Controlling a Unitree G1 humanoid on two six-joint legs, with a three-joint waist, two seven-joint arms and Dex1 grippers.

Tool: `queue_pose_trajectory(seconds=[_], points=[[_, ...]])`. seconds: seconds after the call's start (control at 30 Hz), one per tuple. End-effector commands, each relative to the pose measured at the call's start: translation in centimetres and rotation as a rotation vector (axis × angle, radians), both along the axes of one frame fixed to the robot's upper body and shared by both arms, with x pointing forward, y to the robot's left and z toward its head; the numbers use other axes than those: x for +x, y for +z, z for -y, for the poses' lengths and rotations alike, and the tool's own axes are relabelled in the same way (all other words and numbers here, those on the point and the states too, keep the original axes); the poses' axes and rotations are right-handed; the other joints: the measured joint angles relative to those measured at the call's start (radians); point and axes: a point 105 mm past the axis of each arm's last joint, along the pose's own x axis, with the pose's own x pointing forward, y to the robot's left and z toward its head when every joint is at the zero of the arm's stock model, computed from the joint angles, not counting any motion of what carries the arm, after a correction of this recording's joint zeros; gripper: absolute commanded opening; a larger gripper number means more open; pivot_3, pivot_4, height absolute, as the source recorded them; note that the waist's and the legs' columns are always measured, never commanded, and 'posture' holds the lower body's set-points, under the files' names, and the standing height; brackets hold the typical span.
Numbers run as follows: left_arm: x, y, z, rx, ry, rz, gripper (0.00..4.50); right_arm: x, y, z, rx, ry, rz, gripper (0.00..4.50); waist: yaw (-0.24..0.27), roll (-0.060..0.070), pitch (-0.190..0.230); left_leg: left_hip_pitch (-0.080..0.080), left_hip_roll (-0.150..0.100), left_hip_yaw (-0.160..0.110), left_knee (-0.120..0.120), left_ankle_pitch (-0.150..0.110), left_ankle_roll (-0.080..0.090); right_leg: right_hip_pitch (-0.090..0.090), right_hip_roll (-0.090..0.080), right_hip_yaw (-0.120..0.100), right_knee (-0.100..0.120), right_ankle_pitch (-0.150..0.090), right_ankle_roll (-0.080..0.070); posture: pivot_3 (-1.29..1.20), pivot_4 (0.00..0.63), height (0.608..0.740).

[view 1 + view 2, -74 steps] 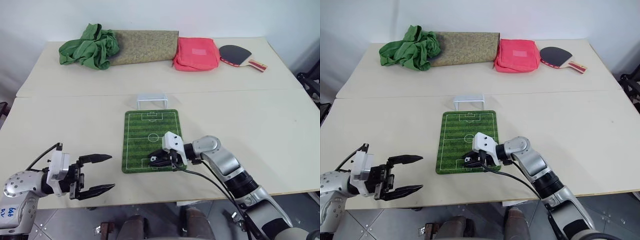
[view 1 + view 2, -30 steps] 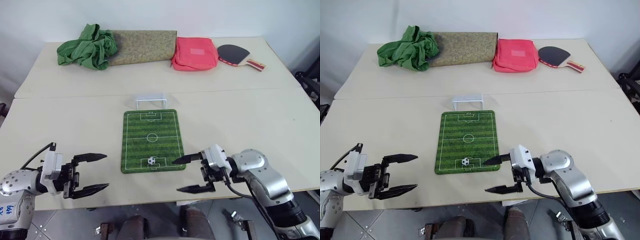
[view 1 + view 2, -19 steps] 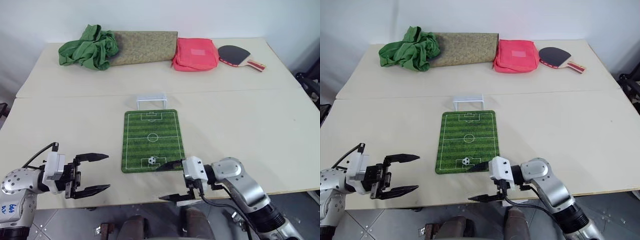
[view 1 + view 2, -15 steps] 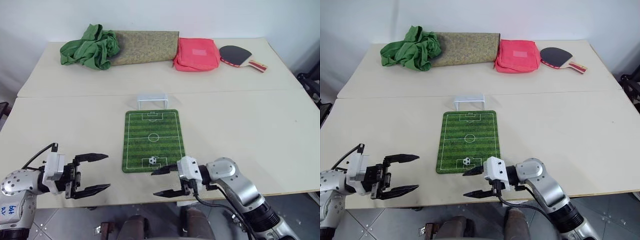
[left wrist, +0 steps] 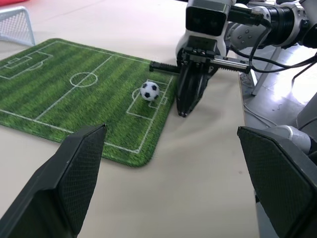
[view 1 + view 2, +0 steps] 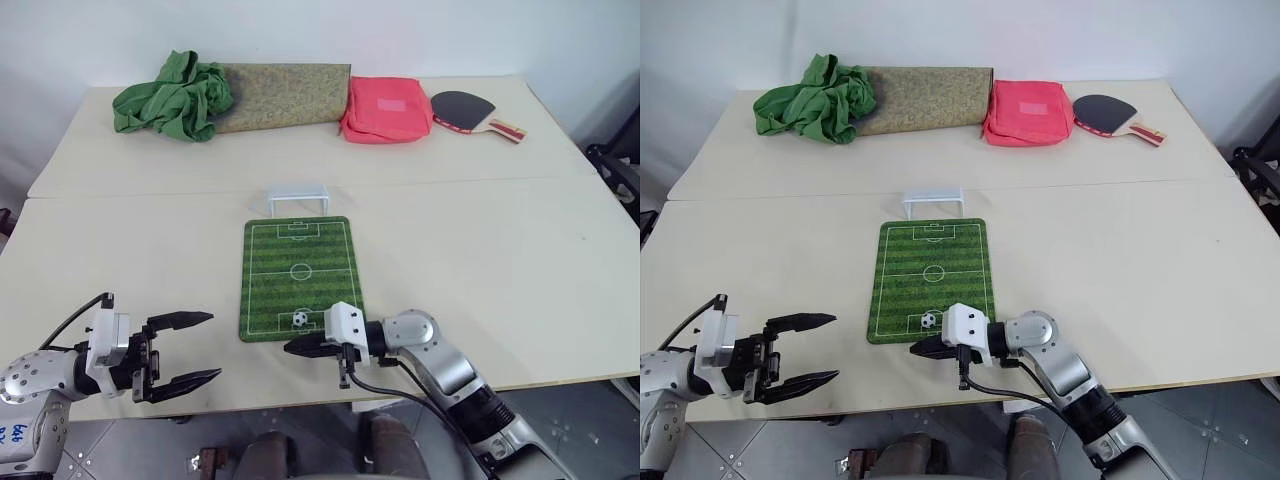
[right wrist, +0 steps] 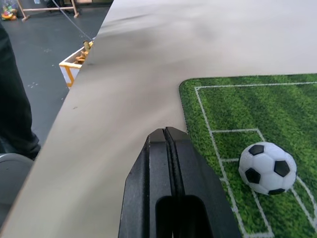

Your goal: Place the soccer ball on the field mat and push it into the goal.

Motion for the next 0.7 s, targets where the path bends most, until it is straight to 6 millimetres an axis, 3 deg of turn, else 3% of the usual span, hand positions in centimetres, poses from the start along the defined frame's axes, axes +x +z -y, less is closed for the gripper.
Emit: queue_pose_trajectory(seconds=[0.03, 0.17, 0.4, 0.7], points=[[-0.2, 0.6, 0.1, -0.001, -0.004, 0.021, 4.5, 1.8, 0.8, 0.6, 0.015, -0.087, -0.017, 0.01, 0.001, 0.0, 0.0, 0.0, 0.0, 0.0, 0.0, 0.0, 0.0, 0.0, 0.0, 0.0, 0.0, 0.0, 0.0, 0.0, 0.15, 0.74], [-0.2, 0.5, 0.1, -0.003, -0.003, 0.019, 4.5, 2.0, 3.2, 0.7, 0.041, -0.065, 0.009, 0.01, 0.004, 0.001, 0.0, -0.001, 0.0, 0.0, 0.0, 0.0, 0.0, -0.001, 0.0, 0.0, 0.0, 0.0, 0.0, 0.0, 0.15, 0.74], [-0.1, 0.4, 0.1, -0.007, 0.002, 0.025, 4.5, -0.6, 3.2, 0.4, -0.012, 0.036, -0.016, 0.01, 0.004, 0.001, 0.001, -0.002, 0.0, -0.002, -0.002, -0.001, -0.001, -0.002, 0.0, -0.003, -0.001, 0.0, 0.0, 0.0, 0.15, 0.74], [-0.1, 0.4, 0.1, -0.013, 0.01, 0.032, 4.5, 0.9, 4.1, 0.6, -0.053, 0.03, -0.005, 0.01, 0.004, 0.001, 0.001, -0.002, 0.0, 0.0, -0.001, -0.001, -0.001, -0.002, 0.0, -0.002, -0.001, 0.0, 0.0, 0.0, 0.15, 0.74]])
